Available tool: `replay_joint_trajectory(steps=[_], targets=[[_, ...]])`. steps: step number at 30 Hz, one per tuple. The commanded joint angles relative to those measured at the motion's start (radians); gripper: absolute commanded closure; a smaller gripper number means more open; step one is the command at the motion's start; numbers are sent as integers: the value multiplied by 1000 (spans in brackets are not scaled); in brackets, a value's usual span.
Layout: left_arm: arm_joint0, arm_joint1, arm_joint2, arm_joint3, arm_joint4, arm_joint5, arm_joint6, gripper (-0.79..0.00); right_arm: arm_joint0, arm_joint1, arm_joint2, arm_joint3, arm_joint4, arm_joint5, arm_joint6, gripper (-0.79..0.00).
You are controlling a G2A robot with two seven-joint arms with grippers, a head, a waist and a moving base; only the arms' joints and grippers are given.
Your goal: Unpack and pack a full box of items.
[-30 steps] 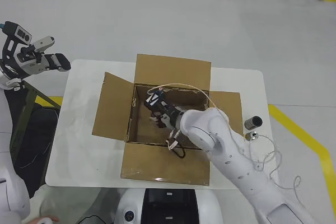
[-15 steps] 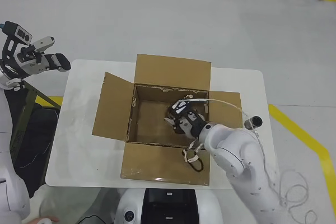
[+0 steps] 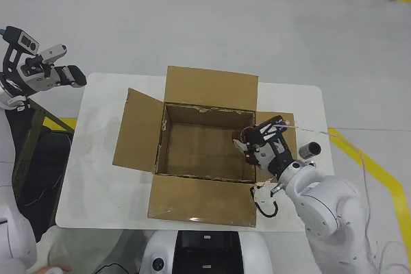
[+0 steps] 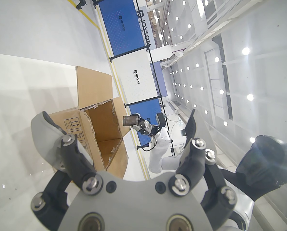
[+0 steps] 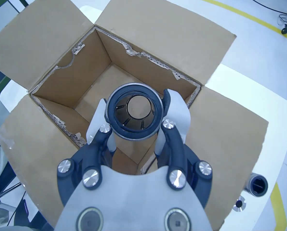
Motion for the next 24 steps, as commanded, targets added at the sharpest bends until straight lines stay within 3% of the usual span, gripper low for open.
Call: replay_joint_trajectory(steps=[1, 24], targets=[[0, 0, 0, 0, 0, 0, 0, -785, -35, 4, 32, -18, 4, 3, -15, 0], [0, 0, 0, 0, 0, 0, 0, -785, -342, 24, 354, -92, 30, 162, -239, 0]])
